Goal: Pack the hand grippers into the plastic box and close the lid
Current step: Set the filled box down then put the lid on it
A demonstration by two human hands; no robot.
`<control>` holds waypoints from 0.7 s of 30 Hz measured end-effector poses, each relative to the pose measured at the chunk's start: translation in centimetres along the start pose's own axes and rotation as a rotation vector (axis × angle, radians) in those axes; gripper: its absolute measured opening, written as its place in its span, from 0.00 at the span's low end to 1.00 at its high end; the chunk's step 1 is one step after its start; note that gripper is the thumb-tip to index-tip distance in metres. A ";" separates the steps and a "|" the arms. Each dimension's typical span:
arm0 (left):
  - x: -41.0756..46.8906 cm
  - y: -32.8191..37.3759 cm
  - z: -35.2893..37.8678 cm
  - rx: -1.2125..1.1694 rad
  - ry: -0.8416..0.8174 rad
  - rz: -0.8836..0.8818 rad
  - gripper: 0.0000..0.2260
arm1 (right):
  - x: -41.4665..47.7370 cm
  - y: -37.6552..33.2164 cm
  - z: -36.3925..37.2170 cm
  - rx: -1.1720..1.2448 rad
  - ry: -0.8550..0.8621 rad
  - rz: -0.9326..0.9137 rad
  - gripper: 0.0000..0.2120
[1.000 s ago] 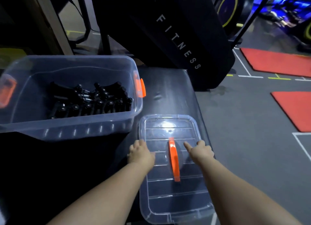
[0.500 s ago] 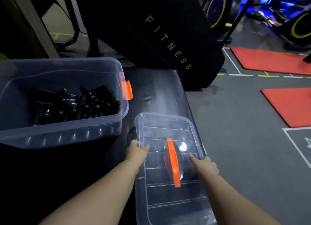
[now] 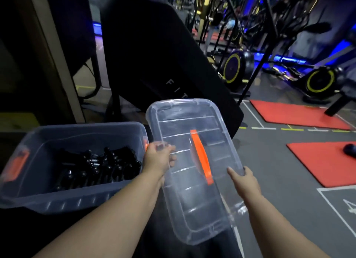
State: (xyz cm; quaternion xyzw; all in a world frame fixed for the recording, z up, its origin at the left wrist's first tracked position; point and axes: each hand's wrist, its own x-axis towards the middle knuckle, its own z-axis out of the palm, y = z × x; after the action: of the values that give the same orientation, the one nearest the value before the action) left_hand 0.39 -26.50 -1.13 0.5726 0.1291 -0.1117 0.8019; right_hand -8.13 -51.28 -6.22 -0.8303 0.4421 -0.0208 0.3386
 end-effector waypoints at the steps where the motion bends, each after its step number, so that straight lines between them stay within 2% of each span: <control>1: 0.1 1.2 -0.3 -0.039 0.034 0.022 0.10 | -0.3 -0.9 -0.3 0.019 0.008 0.006 0.39; 5: 0.4 5.0 -2.0 -0.205 0.150 0.049 0.09 | -1.6 -4.6 0.3 0.089 -0.019 0.052 0.46; 8: 0.5 6.9 -4.0 -0.320 0.241 0.060 0.08 | -3.4 -8.1 2.1 0.289 -0.124 0.095 0.48; 11: 0.4 8.1 -6.0 -0.371 0.312 0.093 0.09 | -5.5 -11.3 4.1 0.460 -0.222 0.149 0.41; 16: 0.4 9.8 -9.0 -0.475 0.414 0.110 0.09 | -8.0 -15.8 7.2 0.740 -0.208 0.152 0.24; 18: 0.6 10.1 -10.2 -0.509 0.450 0.111 0.09 | -8.6 -17.0 8.4 0.731 -0.150 0.136 0.21; 21: 0.9 10.0 -12.4 -0.515 0.470 0.101 0.09 | -9.3 -17.8 10.1 0.527 -0.061 0.050 0.20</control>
State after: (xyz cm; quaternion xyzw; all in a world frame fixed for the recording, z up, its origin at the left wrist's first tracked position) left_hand 3.55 -11.60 3.56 0.3672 0.3055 0.0994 0.8729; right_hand 2.39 -32.07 -1.21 -0.7025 0.4316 -0.1019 0.5566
